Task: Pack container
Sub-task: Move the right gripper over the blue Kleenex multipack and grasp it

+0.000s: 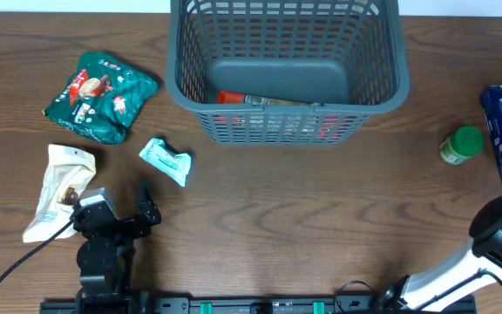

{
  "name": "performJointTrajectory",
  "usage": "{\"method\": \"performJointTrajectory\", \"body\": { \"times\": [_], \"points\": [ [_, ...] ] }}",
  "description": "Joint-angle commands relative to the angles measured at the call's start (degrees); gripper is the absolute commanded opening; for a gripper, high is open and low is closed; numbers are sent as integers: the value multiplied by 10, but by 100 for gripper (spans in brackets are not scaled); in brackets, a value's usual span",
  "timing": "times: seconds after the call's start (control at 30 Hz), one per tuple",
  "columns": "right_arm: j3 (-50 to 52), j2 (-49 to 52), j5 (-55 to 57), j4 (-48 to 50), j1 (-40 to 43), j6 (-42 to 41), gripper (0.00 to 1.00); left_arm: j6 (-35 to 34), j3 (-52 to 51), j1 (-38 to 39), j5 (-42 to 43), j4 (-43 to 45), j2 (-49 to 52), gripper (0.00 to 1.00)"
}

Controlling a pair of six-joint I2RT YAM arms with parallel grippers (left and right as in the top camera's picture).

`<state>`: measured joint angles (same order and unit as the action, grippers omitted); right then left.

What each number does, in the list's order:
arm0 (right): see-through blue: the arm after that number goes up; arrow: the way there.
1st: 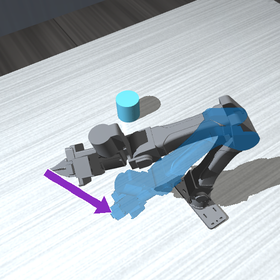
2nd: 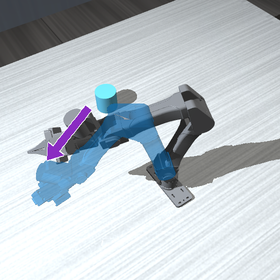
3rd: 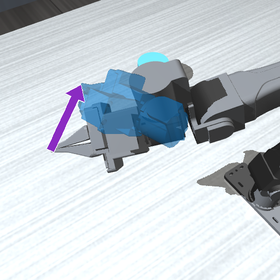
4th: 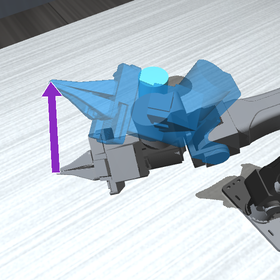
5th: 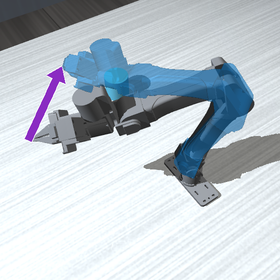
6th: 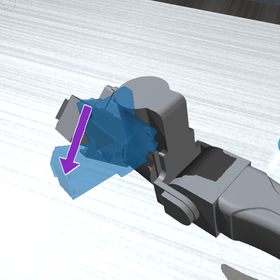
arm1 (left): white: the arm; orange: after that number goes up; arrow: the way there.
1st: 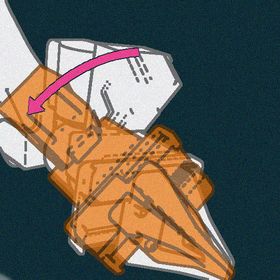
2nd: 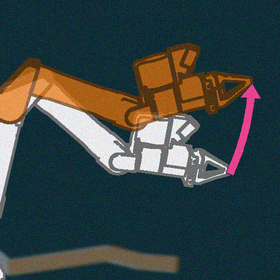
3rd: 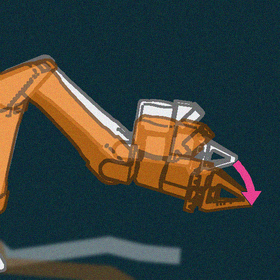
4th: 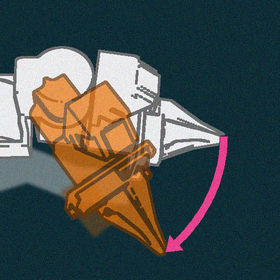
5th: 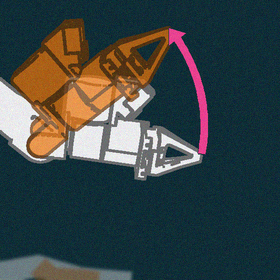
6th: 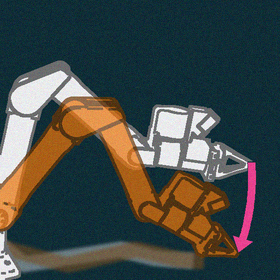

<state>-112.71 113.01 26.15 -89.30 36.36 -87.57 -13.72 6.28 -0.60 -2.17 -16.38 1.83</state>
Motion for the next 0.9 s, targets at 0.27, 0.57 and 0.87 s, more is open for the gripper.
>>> {"method": "performJointTrajectory", "body": {
  "times": [0.27,0.57,0.87],
  "points": [
    [22,-4,13,78,31,-71,95,-3,-9,-2,-11,-12,0,99],
    [46,-4,8,101,42,-180,99,-3,-9,-2,-11,-12,0,99],
    [190,-4,-1,263,67,-182,99,-3,-9,-2,-11,-12,0,98]
  ]
}}
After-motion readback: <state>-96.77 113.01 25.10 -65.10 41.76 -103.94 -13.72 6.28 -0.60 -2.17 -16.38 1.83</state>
